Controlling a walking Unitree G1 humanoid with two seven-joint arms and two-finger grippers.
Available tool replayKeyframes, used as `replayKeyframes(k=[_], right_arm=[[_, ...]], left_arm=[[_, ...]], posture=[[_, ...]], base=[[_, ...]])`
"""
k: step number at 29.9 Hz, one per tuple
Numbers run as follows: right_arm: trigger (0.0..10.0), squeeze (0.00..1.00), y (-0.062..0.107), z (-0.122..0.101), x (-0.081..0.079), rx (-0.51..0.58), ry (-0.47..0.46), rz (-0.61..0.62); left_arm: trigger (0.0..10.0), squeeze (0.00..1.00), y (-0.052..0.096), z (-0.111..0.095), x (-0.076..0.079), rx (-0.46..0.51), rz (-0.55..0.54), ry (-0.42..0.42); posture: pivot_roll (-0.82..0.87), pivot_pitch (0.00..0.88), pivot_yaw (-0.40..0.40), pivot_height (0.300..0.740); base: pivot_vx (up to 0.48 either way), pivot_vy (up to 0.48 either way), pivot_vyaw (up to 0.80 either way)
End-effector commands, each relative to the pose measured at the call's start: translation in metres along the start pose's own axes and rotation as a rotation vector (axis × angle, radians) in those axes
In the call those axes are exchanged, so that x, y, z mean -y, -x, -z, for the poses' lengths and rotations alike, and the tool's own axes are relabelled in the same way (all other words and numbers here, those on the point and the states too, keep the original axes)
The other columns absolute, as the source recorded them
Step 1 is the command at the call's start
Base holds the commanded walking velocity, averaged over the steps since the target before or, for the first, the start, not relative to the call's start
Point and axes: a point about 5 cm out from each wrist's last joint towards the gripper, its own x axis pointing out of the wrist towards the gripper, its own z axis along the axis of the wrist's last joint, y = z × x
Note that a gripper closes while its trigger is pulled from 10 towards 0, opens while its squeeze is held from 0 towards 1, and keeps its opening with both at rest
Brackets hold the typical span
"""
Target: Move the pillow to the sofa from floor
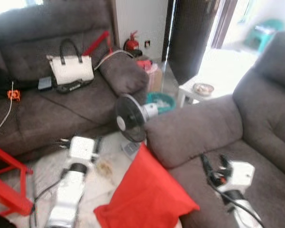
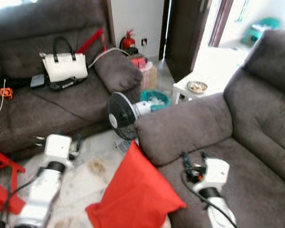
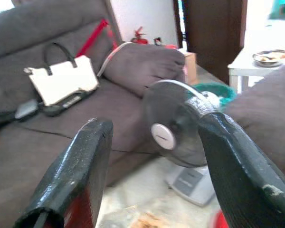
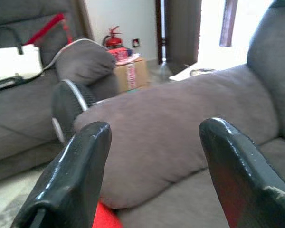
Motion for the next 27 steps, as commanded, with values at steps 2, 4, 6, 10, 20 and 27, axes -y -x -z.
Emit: replayKeyframes(k=[2,4,6,10,20,27], right_arm=[[10.0,0.00,-0.0023,-0.0007,-0.0049,0.003,-0.011,-0.013],[10.0,0.00,-0.0030,-0.0015,-0.0052,0.009,-0.015,-0.012],[10.0,0.00,-0.0030,-0.0023,-0.0054,0.012,-0.014,-0.012],[10.0,0.00,-0.0031,-0.0024,-0.0053,0.009,-0.011,-0.014],[10.0,0.00,-0.0033,0.0008,-0.0044,-0.024,-0.007,-0.007],[10.0,0.00,-0.0074,-0.0009,-0.0064,-0.027,0.001,-0.020]], left_arm=[[10.0,0.00,0.0027,0.0023,-0.0076,-0.012,-0.015,-0.013],[10.0,0.00,0.0026,0.0023,-0.0078,-0.012,-0.014,-0.014],[10.0,0.00,0.0025,0.0021,-0.0078,-0.012,-0.014,-0.014],[10.0,0.00,0.0023,0.0016,-0.0074,-0.010,-0.009,-0.017],[10.0,0.00,0.0018,0.0014,-0.0070,-0.010,-0.008,-0.019],[10.0,0.00,0.0009,0.0012,-0.0062,-0.009,-0.015,-0.015]], posture=[[0.08,0.000,-0.032,0.740],[0.07,0.000,-0.031,0.740],[0.07,0.000,-0.029,0.740],[0.07,0.000,-0.028,0.740],[0.07,0.000,-0.028,0.721],[0.07,0.000,-0.036,0.671]], base=[[0.000,0.000,0.00],[0.000,0.000,0.00],[0.000,0.000,0.00],[0.000,0.000,0.00],[0.000,0.000,0.00],[0.000,0.000,0.00]])
